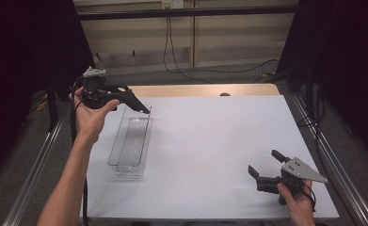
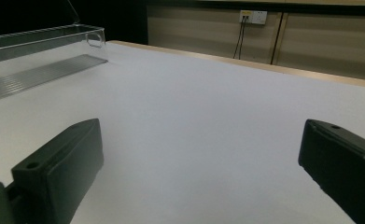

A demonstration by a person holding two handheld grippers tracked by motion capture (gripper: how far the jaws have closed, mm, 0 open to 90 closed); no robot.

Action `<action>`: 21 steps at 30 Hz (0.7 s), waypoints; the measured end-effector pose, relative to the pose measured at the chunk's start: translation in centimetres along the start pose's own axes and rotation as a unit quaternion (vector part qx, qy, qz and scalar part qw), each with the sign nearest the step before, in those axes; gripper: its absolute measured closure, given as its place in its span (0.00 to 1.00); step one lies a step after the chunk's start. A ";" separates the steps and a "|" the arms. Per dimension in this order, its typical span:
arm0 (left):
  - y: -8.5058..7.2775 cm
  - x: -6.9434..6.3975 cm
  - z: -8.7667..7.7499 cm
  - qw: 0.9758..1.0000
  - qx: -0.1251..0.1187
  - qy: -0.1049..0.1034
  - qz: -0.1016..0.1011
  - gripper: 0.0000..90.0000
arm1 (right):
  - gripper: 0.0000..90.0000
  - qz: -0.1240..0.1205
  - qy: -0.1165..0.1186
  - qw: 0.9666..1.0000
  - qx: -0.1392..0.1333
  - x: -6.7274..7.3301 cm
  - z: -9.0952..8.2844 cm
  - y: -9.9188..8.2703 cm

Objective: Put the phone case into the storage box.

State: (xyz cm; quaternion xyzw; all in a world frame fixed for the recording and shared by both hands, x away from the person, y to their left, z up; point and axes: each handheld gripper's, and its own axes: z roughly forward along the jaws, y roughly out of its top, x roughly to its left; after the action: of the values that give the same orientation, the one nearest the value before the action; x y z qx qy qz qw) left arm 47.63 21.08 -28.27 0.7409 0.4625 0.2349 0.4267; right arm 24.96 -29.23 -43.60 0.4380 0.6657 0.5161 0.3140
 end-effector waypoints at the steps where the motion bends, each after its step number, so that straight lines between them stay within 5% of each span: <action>1: 0.0 0.0 0.1 1.000 0.001 0.002 0.002 0.15 | 0.00 0.000 0.000 1.000 0.000 0.0 0.0 0.0; 21: -0.3 0.1 2.4 0.999 0.027 0.033 0.000 0.14 | 0.00 -0.001 0.002 1.000 0.000 0.0 0.0 0.0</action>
State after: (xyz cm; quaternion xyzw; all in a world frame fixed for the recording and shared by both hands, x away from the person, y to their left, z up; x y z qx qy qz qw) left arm 49.30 20.24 -29.74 0.7438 0.4826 0.2461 0.3914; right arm 24.96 -29.21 -43.65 0.4361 0.6668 0.5166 0.3134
